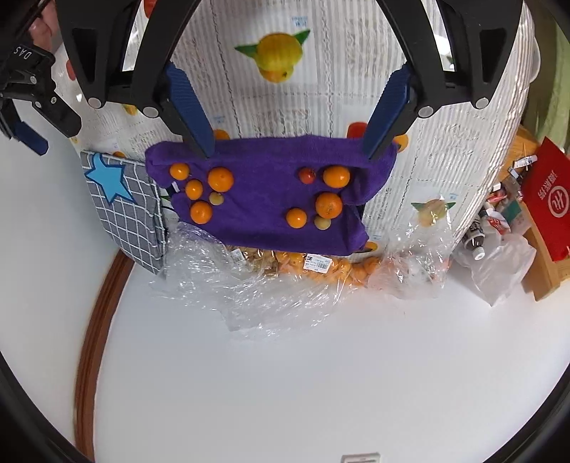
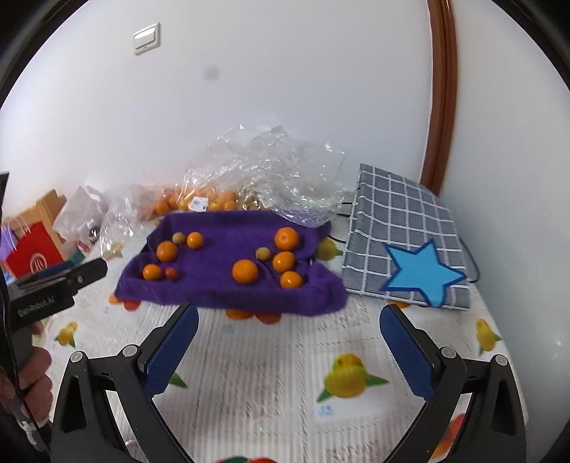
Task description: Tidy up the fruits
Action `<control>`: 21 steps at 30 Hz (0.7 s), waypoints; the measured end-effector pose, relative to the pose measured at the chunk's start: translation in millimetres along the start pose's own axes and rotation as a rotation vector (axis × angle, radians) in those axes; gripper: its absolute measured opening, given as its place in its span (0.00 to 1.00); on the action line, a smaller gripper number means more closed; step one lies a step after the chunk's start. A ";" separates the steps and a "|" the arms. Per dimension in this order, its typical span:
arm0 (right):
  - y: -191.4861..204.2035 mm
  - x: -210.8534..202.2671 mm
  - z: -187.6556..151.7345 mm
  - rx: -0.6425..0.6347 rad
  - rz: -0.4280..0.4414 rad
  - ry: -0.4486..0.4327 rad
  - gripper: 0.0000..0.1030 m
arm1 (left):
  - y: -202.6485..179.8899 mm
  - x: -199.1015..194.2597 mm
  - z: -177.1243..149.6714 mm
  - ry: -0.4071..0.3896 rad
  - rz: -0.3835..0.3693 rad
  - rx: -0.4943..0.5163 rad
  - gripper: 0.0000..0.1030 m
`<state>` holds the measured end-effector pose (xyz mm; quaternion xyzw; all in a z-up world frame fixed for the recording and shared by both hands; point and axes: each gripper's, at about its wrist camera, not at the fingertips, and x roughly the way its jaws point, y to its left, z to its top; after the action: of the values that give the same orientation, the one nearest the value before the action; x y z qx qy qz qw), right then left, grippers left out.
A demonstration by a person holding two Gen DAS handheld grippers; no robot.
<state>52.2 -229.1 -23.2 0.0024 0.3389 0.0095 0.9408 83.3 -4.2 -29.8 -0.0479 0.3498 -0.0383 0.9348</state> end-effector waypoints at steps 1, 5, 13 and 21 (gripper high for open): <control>0.6 -4.1 -1.8 -0.008 -0.009 -0.005 0.98 | -1.6 -4.9 -2.3 -0.009 0.010 0.009 0.82; -5.2 -24.1 -6.7 0.004 -0.015 -0.036 0.98 | -6.5 -24.1 -9.1 -0.045 0.015 0.015 0.82; -5.0 -45.0 -14.9 -0.011 -0.031 -0.055 0.98 | -19.7 -45.6 -15.0 -0.088 0.022 0.046 0.82; -8.3 -54.2 -14.6 -0.004 -0.030 -0.072 0.98 | -19.8 -50.4 -16.3 -0.090 0.021 0.036 0.82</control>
<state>1.3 -238.5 0.1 -0.0040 0.3050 -0.0042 0.9523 33.8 -19.5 -7.0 -0.0290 0.3071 -0.0326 0.9507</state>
